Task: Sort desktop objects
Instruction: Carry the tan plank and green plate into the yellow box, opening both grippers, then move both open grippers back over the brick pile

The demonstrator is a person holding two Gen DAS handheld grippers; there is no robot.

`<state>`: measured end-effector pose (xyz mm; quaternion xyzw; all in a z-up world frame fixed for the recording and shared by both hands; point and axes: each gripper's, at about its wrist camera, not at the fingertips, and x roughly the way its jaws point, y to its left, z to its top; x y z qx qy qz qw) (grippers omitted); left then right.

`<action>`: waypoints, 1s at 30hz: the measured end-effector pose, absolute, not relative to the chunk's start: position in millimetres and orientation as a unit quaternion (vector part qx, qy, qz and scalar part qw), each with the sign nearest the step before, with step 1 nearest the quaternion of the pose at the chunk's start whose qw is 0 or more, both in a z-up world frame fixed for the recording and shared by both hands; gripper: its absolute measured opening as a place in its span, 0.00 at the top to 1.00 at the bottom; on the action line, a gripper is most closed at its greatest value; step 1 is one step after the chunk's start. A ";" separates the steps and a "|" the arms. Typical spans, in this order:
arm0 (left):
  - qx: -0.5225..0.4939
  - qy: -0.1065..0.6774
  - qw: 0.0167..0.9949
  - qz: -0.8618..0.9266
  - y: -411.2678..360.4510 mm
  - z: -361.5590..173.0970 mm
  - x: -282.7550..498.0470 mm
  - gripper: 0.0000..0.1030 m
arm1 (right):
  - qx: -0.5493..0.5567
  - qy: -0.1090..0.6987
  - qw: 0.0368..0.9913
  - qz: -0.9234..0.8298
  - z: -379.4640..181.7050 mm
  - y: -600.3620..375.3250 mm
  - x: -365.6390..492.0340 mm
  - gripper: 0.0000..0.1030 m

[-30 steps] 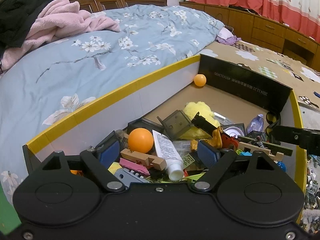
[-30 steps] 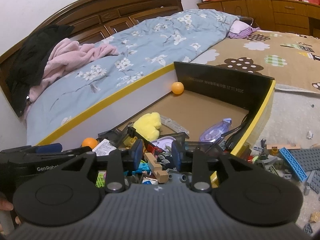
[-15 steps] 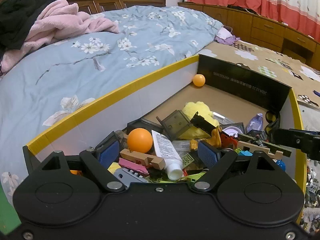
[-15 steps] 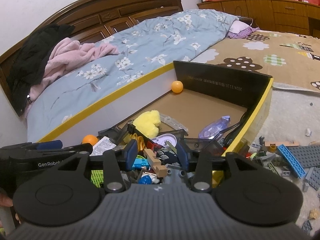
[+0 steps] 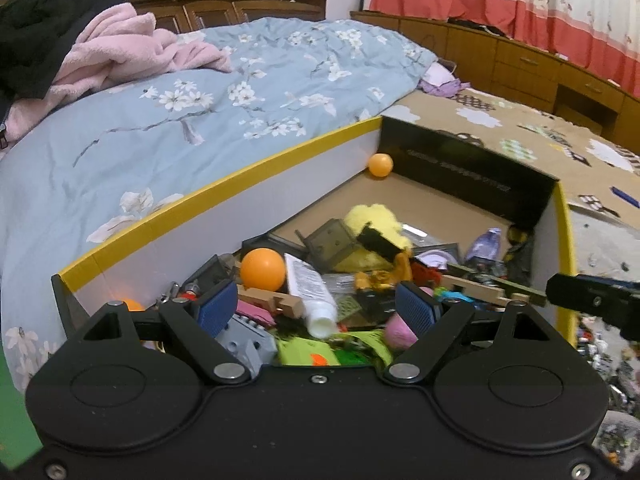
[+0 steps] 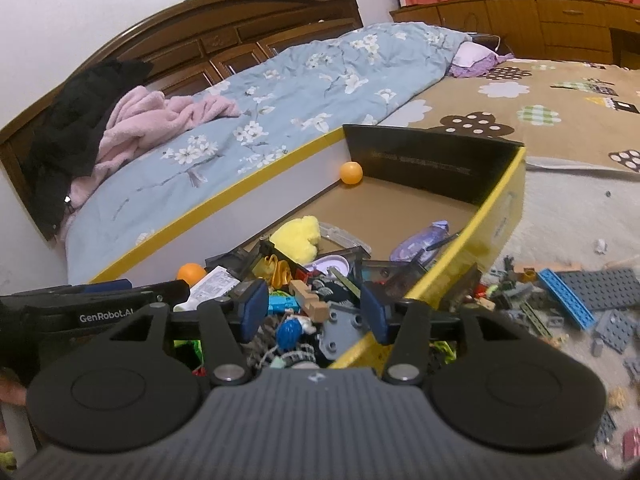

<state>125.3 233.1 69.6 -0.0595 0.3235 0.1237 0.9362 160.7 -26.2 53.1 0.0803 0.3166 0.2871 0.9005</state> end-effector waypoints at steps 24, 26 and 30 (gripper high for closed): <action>-0.044 0.312 0.949 0.028 128.2 98.2 59.6 0.16 | 0.093 0.303 0.915 0.249 68.6 -130.4 69.4 0.30; -0.041 0.314 0.948 0.023 121.0 97.5 55.4 0.16 | 0.095 0.303 0.917 0.243 68.5 -141.6 61.8 0.30; -0.038 0.318 0.947 0.013 108.4 96.2 50.7 0.16 | 0.094 0.303 0.920 0.231 68.5 -160.9 46.3 0.29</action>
